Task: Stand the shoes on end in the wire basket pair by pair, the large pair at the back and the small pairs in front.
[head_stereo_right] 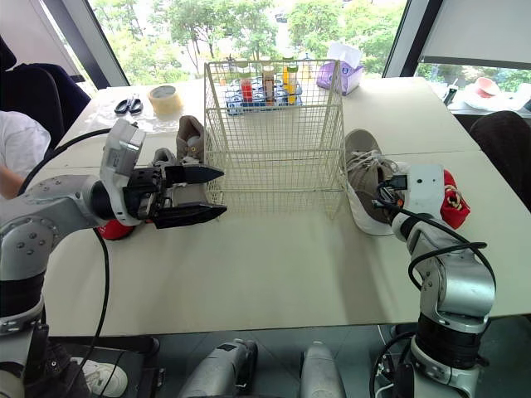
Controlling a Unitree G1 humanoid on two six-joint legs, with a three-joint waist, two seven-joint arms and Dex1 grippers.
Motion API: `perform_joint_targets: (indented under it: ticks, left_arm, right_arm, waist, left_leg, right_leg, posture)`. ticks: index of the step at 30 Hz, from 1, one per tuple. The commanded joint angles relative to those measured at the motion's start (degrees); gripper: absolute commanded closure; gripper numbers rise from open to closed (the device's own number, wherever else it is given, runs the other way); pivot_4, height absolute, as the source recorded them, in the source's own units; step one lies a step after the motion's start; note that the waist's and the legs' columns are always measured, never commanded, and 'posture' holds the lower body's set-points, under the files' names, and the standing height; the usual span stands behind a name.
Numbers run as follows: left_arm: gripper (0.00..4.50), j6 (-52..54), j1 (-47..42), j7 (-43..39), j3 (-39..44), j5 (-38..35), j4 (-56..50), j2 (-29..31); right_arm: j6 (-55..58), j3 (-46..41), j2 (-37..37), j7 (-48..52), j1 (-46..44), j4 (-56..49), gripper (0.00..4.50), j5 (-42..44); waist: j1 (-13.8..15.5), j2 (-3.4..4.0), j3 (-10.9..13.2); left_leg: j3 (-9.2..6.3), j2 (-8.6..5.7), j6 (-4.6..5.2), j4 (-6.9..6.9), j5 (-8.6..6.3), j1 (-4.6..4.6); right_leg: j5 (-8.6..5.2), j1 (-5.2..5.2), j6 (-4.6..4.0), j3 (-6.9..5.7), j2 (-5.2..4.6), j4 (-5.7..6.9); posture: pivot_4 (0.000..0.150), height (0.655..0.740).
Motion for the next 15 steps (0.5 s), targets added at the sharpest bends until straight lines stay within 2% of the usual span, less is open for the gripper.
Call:
perform_joint_targets:
  ticks: [1,6,9,12,15]
  left_arm:
    - [0.00,-1.76,-3.10,-0.10,1.54,0.41,1.78,-0.52]
    - [0.00,-1.72,-8.79,1.77,2.40,0.33,7.10,-2.44]
    - [0.00,-1.64,-11.65,2.71,2.78,0.64,10.16,-3.38]
    - [0.00,-1.48,-15.90,2.25,3.55,0.95,15.59,-3.41]
    - [0.00,-2.00,-18.99,1.01,3.35,2.56,20.39,-3.03]
  right_arm:
    - [-2.49,-4.24,-0.12,-2.99,-8.07,-6.35,3.79,2.12]
    - [-8.32,-8.38,-4.14,-4.13,-20.54,-5.75,3.79,4.47]
    - [-11.27,-7.43,-6.98,-1.84,-23.73,-5.71,3.79,6.52]
    - [-18.01,-1.62,-16.13,11.62,-23.48,-8.92,3.79,10.65]
    - [-24.87,2.56,-23.32,19.94,-20.31,-8.63,3.79,10.14]
  waist:
    - [-0.14,0.05,0.03]
    - [-0.34,0.14,0.08]
    - [-0.71,0.11,0.07]
    - [-1.06,0.14,0.09]
    - [-1.63,0.16,0.10]
  left_leg:
    - [0.00,0.00,0.00,-0.01,0.00,0.00]
    - [-0.03,-0.02,-0.06,-0.02,0.04,-0.04]
    - [-0.03,-0.02,-0.11,-0.08,0.07,-0.05]
    - [0.03,-0.02,-0.08,-0.07,0.06,-0.04]
    - [0.09,0.05,0.02,-0.09,0.00,-0.02]
  right_leg:
    - [0.00,0.00,0.00,0.00,0.00,0.00]
    - [0.00,-0.03,0.00,-0.02,0.00,0.01]
    - [0.00,-0.03,0.01,-0.02,0.00,-0.06]
    - [0.00,-0.05,0.01,0.01,0.00,-0.04]
    - [0.00,-0.06,0.02,0.01,0.07,-0.03]
  posture:
    - [0.150,0.7400]
    - [0.150,0.7400]
    - [0.150,0.7400]
    - [0.150,0.7400]
    - [0.150,0.7400]
